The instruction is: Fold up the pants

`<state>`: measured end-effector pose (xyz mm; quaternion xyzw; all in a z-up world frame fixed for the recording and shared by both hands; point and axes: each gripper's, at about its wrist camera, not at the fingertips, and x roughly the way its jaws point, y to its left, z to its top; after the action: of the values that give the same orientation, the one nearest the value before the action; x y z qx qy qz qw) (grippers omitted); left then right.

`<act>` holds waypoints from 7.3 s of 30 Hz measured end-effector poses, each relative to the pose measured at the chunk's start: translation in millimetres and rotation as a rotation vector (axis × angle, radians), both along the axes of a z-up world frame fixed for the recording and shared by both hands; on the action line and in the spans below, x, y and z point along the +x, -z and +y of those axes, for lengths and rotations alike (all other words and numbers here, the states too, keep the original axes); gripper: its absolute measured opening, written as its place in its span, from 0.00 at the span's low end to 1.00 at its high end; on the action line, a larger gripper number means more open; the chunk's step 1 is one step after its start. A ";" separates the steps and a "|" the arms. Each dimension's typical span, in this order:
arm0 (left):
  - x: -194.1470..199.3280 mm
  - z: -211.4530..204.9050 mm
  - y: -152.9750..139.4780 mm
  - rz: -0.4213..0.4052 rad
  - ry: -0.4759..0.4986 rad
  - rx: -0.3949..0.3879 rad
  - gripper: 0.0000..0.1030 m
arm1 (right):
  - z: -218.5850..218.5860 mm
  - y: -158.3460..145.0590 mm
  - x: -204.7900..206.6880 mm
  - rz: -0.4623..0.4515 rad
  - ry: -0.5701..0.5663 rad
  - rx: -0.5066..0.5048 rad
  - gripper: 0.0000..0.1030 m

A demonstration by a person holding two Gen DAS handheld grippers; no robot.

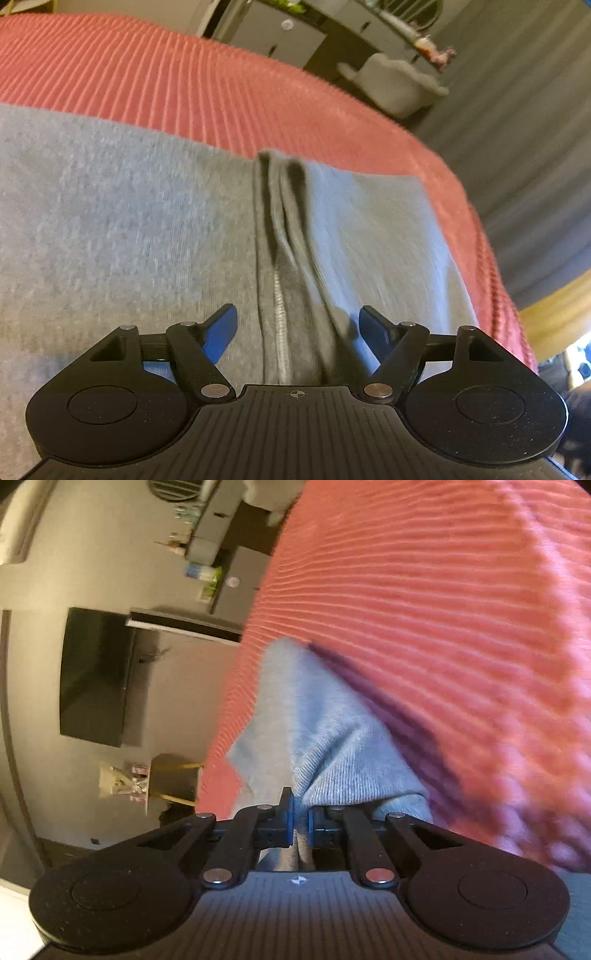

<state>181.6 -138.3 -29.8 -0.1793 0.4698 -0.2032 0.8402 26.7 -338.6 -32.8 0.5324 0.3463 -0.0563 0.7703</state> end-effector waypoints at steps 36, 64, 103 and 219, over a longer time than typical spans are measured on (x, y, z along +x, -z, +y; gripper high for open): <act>-29.0 73.4 -40.6 -0.074 -0.215 -0.118 0.79 | 54.8 3.4 21.2 -0.114 -0.140 0.187 0.10; 3.4 -8.4 -25.4 -0.044 0.026 -0.078 0.15 | -8.3 -14.7 -44.9 -0.288 -0.056 -0.044 0.85; -113.7 150.5 -32.3 -0.081 -0.236 -0.231 0.70 | 66.8 -10.2 0.5 -0.092 -0.254 0.078 0.85; -29.3 147.2 0.4 -0.111 -0.178 0.098 0.43 | 145.3 -12.3 69.5 -0.151 -0.371 -0.743 0.62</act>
<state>152.3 8.9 -30.1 -0.1675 0.4143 -0.1143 0.8873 96.2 -193.3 -20.5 0.1497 0.3351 0.0014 0.9302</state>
